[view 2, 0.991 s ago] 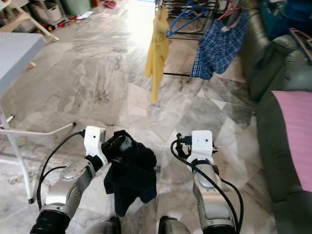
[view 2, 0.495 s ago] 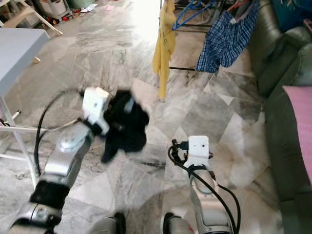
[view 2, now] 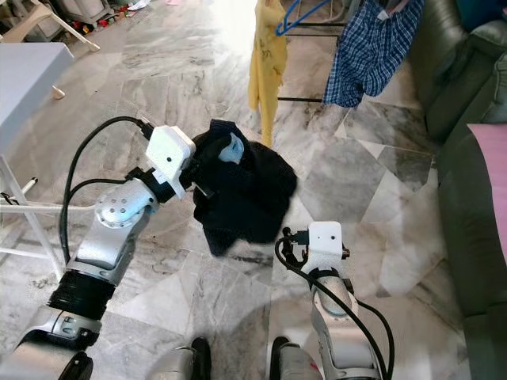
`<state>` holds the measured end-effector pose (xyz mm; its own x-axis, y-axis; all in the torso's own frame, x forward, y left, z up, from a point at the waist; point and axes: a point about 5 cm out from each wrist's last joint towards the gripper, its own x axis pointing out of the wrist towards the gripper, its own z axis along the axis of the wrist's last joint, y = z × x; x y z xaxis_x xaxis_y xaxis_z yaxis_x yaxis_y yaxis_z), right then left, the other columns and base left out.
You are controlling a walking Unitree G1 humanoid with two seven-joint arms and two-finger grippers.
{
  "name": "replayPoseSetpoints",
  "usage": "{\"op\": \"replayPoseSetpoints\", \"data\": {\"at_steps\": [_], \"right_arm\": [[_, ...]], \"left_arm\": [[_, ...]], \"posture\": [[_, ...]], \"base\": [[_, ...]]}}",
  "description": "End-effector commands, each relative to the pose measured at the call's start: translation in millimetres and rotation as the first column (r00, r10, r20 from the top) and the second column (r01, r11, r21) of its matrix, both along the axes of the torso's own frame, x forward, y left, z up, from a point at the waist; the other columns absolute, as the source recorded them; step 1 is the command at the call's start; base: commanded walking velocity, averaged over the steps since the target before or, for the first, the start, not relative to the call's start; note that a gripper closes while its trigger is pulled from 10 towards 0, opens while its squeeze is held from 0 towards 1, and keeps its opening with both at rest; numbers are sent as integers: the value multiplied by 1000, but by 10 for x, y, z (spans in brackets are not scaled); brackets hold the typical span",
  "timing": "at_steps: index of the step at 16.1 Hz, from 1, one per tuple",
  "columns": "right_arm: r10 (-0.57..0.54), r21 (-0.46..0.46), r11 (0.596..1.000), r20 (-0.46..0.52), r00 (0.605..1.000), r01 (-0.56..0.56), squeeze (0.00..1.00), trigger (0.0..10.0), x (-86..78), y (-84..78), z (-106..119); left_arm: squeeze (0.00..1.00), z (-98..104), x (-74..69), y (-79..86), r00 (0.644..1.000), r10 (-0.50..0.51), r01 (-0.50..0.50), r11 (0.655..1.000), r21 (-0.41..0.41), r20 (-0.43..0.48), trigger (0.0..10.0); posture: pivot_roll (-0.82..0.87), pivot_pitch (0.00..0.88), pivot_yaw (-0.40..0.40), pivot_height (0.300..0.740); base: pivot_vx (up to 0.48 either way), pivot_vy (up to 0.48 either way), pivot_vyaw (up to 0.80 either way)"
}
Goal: Hang hanger
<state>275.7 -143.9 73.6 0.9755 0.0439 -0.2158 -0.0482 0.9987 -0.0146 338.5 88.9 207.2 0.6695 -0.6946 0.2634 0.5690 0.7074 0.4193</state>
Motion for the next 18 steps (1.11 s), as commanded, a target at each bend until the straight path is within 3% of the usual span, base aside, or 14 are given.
{"op": "replayPoseSetpoints", "data": {"at_steps": [1,3,5,8,12,15,18], "right_arm": [[32,17,999,26,999,-32,0,10000,-11,32,52],[194,65,978,81,978,-200,0,10000,21,55,215],[385,65,916,130,913,-396,0,10000,16,86,408],[523,31,843,184,832,-537,0,10000,68,88,638],[533,-82,846,164,830,-527,0,10000,262,92,623],[513,-190,852,125,849,-487,0,10000,348,20,572],[434,-202,891,115,893,-407,0,10000,414,-118,478]], "left_arm": [[0,47,12,48,1000,-2,2,1000,2,30,10000],[0,49,24,41,1000,-5,5,1000,-13,23,10000],[0,63,8,-2,999,-27,27,1000,-11,33,10000],[0,80,-44,-59,996,-75,75,997,-5,43,10000],[0,215,-207,-153,973,-230,228,972,-56,-23,10000],[0,323,-297,-84,947,-312,307,949,-73,-74,10000],[0,453,-387,-20,923,-365,351,928,-124,-120,10000]], "posture": [[-70,280,79,740],[-71,279,76,740],[-71,283,80,740],[-66,285,85,740],[-46,290,89,740],[-31,291,86,740],[-19,291,83,740]], "base": [[0,0,0],[0,0,0],[0,0,0],[0,0,0],[0,0,0],[0,0,0],[0,0,0]]}}
